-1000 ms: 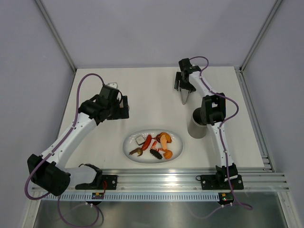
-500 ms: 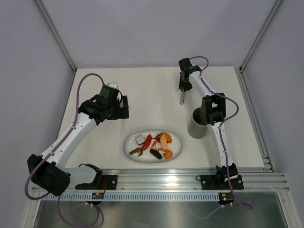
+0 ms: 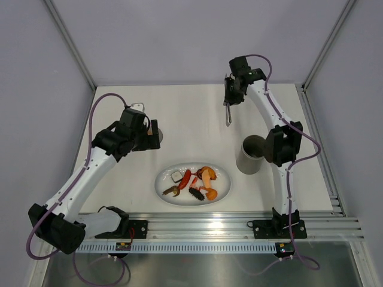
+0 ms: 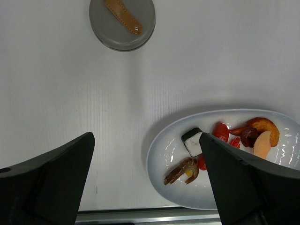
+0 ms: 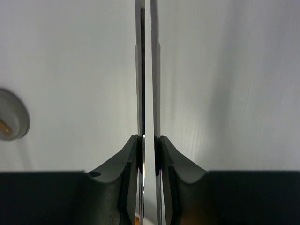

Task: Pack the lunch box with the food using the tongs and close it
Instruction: Pick up the clamp at the center of the board.

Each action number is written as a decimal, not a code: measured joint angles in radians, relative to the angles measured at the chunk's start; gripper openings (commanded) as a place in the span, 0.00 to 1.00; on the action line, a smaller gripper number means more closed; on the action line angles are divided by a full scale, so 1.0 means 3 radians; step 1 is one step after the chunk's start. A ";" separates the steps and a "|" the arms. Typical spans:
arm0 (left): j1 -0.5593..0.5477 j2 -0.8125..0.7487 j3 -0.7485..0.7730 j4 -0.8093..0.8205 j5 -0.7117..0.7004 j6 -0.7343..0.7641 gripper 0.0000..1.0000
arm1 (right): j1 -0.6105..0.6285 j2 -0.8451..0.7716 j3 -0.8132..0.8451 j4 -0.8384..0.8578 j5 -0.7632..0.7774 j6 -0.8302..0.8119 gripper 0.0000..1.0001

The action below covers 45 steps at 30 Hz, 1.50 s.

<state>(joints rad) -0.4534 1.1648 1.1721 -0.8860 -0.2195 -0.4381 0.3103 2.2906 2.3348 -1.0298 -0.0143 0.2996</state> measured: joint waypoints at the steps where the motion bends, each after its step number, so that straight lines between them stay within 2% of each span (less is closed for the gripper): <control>1: 0.0000 -0.0023 0.0000 -0.0009 -0.0008 0.0000 0.99 | 0.0045 -0.0142 -0.0098 0.0001 -0.0014 -0.0005 0.17; 9: 0.0000 -0.0130 0.0000 -0.0036 -0.0046 -0.0001 0.99 | 0.0558 -0.1085 -0.1091 -0.0043 -0.0165 0.0003 0.17; 20: 0.0000 -0.0247 0.0000 -0.0074 -0.0108 0.0000 0.99 | 0.0801 -0.2192 -0.2382 -0.0053 -0.0188 0.0244 0.19; 24: 0.0000 -0.0249 0.0000 -0.0078 -0.0122 0.0000 0.99 | 0.0951 -0.2518 -0.2572 -0.0071 -0.0168 0.0369 0.21; 30: 0.0000 -0.0249 0.0000 -0.0076 -0.0127 0.0001 0.99 | 0.1139 -0.2703 -0.2700 -0.0219 -0.0089 0.0509 0.23; 45: 0.0000 -0.0229 0.0000 -0.0072 -0.0127 0.0000 0.99 | 0.1353 -0.3075 -0.3072 -0.0441 -0.0067 0.0783 0.43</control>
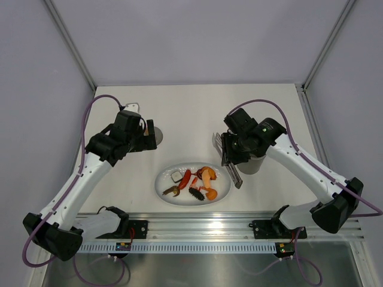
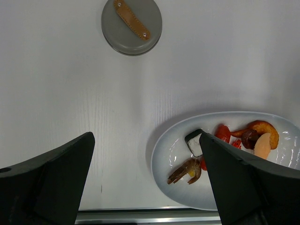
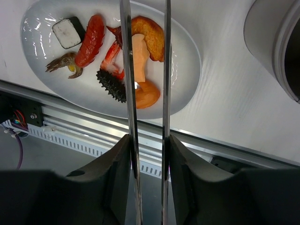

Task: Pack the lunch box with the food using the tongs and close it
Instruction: Pick up the clamp at the center of the board, then pick up the fake food from the plate.

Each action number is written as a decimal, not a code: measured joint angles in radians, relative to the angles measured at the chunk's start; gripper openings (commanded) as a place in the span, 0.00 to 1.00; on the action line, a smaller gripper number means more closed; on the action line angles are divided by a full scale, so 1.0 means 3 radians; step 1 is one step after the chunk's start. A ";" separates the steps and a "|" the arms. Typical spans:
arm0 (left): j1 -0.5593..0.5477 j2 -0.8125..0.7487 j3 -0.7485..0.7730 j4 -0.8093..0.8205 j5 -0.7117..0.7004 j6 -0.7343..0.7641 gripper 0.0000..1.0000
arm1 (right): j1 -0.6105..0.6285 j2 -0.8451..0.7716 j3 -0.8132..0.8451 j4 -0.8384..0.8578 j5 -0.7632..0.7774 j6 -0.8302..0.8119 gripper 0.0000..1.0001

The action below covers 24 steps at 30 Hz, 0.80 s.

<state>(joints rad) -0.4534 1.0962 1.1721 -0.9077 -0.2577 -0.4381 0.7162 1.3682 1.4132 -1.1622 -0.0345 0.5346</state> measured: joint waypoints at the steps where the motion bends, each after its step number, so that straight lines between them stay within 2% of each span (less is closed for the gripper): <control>1: 0.0000 0.0000 0.0000 0.0000 0.0001 0.0000 0.99 | 0.0008 0.0000 -0.0010 -0.0008 0.0000 0.0013 0.45; 13: 0.0000 -0.0001 0.0000 0.0000 0.0003 -0.0001 0.99 | 0.0104 -0.0027 -0.0039 -0.0074 0.0004 0.0078 0.47; 24: 0.0000 -0.0001 -0.0001 0.0000 0.0005 -0.0015 0.99 | 0.0299 -0.0312 -0.0183 -0.0118 0.0060 0.0177 0.48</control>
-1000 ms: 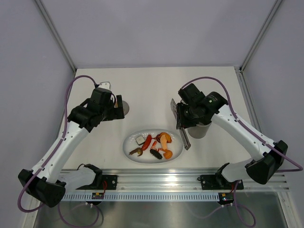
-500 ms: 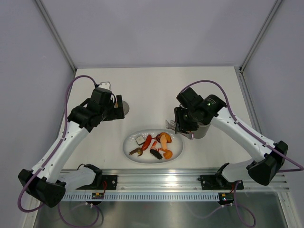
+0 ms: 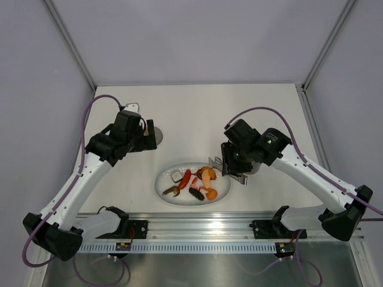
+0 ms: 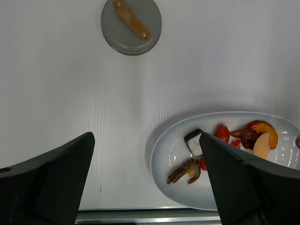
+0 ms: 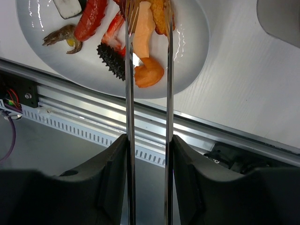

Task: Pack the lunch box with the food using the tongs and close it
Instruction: Pick up the fake food from the plate.

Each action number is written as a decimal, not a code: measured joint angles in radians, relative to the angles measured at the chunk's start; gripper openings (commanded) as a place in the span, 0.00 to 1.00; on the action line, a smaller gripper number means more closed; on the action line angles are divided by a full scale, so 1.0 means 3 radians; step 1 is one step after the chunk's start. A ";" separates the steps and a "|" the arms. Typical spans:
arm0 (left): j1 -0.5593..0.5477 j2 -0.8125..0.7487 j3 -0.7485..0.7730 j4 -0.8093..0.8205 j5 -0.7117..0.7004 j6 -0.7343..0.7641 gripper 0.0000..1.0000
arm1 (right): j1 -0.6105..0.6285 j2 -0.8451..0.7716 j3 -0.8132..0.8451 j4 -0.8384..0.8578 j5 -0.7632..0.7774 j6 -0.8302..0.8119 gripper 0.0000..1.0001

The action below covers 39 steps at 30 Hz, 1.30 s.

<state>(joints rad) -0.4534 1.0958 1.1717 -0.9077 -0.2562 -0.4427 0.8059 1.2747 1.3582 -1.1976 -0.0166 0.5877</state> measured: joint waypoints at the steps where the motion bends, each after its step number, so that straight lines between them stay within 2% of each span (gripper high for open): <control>1: 0.0000 0.0000 0.0000 0.0000 0.0000 0.0000 0.99 | 0.0042 -0.0009 -0.0034 -0.0001 0.0000 0.0020 0.48; 10: 0.0000 0.0000 0.0000 -0.0001 0.0000 -0.0010 0.99 | 0.0357 -0.0013 -0.0404 0.0070 -0.0010 0.0224 0.51; 31: 0.0000 -0.0004 -0.0001 -0.0001 0.0005 -0.0027 0.99 | 0.0544 0.0234 -0.0511 0.0347 -0.0051 0.0355 0.56; 34: 0.0000 -0.0004 -0.0001 -0.0001 0.0013 -0.0025 0.99 | 0.0556 0.0277 -0.0511 0.0357 -0.0098 0.0357 0.53; 39: 0.0000 -0.0004 -0.0001 -0.0001 0.0034 -0.0025 0.99 | 0.0617 0.0367 -0.0511 0.0366 -0.0097 0.0365 0.35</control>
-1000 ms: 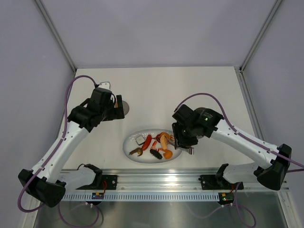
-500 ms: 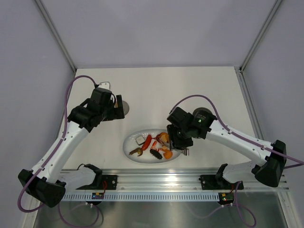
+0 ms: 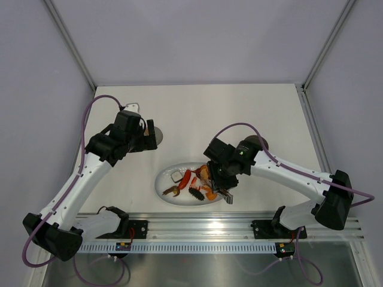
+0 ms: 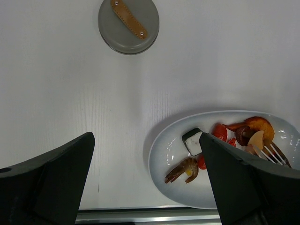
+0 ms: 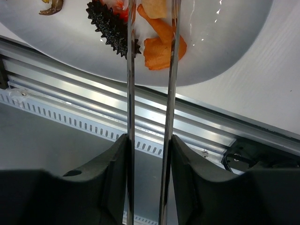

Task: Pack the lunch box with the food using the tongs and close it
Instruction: Pick up the fake food from the plate.

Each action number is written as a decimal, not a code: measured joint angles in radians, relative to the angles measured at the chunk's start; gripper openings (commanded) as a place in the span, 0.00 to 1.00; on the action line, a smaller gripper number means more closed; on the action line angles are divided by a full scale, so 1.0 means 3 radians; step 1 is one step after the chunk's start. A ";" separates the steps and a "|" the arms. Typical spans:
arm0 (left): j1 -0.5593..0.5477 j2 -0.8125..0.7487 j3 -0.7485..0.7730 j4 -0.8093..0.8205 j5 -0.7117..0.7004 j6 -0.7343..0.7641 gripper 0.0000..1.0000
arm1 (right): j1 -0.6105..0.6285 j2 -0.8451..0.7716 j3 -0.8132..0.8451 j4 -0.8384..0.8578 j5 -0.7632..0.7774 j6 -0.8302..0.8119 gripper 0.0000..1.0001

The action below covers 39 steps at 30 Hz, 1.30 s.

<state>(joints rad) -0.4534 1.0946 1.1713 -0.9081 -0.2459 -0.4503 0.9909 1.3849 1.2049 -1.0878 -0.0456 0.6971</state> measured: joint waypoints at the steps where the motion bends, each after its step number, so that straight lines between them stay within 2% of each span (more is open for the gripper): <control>1: 0.0000 0.0000 0.0000 0.0000 0.0004 -0.0001 0.99 | 0.0013 0.0006 0.0004 -0.0001 0.0001 0.0004 0.32; 8: 0.0000 0.0000 -0.0008 0.0009 0.0029 -0.0001 0.99 | 0.0093 0.0006 0.0084 -0.0032 0.0036 0.0047 0.14; 26: 0.0000 0.0001 -0.0010 0.0013 0.0100 -0.0013 0.99 | 0.0215 -0.0167 0.0425 -0.0270 0.0402 0.0144 0.13; 39: 0.0000 0.0127 -0.0010 0.0046 0.0233 -0.0039 0.99 | 0.0221 -0.0546 0.0961 -0.0753 0.1127 0.0280 0.15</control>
<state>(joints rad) -0.4534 1.1328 1.1683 -0.8944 -0.1761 -0.4622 1.0573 1.2213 1.4933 -1.3136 0.2924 0.7811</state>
